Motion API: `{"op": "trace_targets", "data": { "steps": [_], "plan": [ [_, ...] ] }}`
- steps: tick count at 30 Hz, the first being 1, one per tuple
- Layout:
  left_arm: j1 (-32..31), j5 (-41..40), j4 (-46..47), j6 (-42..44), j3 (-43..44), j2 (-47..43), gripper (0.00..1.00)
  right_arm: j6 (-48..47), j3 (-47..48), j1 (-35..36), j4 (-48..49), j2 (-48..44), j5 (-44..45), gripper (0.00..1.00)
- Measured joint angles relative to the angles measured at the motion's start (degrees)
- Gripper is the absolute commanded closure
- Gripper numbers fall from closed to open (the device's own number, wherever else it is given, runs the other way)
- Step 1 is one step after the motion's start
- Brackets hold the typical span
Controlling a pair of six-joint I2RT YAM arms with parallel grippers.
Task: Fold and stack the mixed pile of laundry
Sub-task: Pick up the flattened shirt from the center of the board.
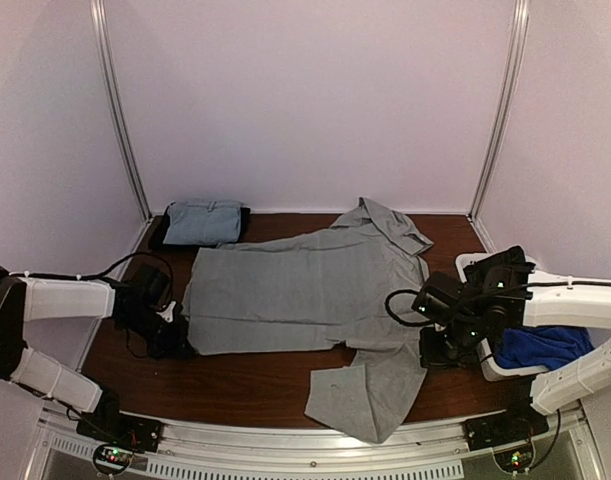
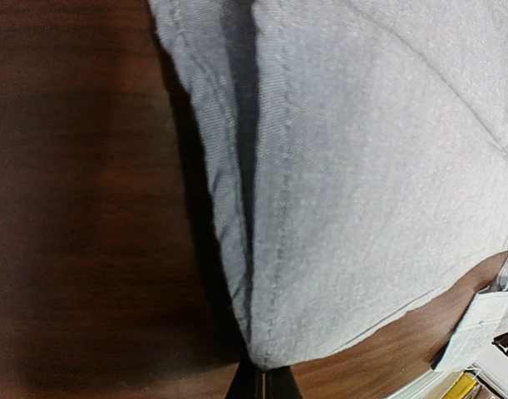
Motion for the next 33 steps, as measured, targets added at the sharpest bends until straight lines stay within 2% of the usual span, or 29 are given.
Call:
{"op": "trace_targets", "data": {
  "steps": [5, 12, 17, 22, 24, 29, 33],
  "plan": [
    [0.0, -1.0, -6.2, -0.4, 0.1, -5.3, 1.00, 0.3, 0.9, 0.0, -1.3, -1.5, 0.5, 1.00],
    [0.0, -1.0, -17.6, -2.1, 0.1, -16.6, 1.00, 3.3, -0.6, 0.0, -3.1, -9.9, -2.1, 1.00],
    [0.0, -0.8, -25.0, -3.5, 1.2, -21.1, 1.00, 3.7, -0.4, 0.3, -4.5, -11.1, -3.6, 1.00],
    [0.4, -0.9, -28.7, -3.9, 8.2, -18.3, 1.00, 0.1, 10.0, -2.2, -7.0, -4.7, -2.8, 1.00],
    [1.4, -1.0, -29.1, -3.6, 11.9, -15.3, 1.00, -2.2, 14.5, -5.4, -7.2, -2.3, -2.3, 1.00],
    [4.5, -1.3, -28.8, -1.6, 19.5, -7.8, 1.00, -11.2, 20.8, -18.3, -6.8, 1.0, -2.3, 1.00],
    [6.5, -1.1, -26.7, -0.6, 22.9, -1.9, 1.00, -18.3, 24.8, -23.7, -5.8, 7.3, -3.2, 1.00]
  ]
}}
